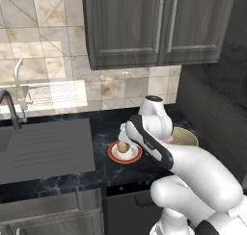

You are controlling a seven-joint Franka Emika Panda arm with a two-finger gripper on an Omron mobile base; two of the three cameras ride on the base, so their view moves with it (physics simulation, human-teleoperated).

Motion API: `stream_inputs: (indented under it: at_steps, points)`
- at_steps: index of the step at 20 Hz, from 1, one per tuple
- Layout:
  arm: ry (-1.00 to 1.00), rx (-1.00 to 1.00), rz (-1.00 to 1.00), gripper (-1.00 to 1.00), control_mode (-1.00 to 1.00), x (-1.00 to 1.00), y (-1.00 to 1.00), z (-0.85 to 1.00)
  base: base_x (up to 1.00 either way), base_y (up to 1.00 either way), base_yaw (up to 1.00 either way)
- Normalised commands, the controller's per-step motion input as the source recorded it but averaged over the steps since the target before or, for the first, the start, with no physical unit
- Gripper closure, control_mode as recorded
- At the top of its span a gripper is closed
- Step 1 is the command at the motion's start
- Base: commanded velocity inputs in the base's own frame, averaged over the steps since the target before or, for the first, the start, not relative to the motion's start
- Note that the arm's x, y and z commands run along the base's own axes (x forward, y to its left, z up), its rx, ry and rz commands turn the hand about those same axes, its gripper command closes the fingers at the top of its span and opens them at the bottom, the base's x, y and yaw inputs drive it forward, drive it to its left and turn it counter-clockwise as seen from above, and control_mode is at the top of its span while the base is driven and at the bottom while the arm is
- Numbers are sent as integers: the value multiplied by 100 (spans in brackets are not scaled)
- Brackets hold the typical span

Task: Remove the peach from the bowl and place it on the small plate. Then place the bowl with only the steak in the microwave, close the door, and press the start button to microwave the steak.

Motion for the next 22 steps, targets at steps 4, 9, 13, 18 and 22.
stream_inputs:
  at_steps: [4, 9, 13, 18, 22]
  points:
    - [-11, 7, -35, -100, -100, -44, -76, 31, 0, 0, 0]
    - [-2, 8, -36, -100, -100, -8, -93, 18, 0, 0, 0]
    - [0, 14, -31, -100, -100, -1, -98, 5, 0, 0, 0]
    - [0, 12, -28, -100, -100, -12, -86, 0, 0, 0, 0]
    - [0, 9, -25, -100, -100, -4, -68, 0, 0, 0, 0]
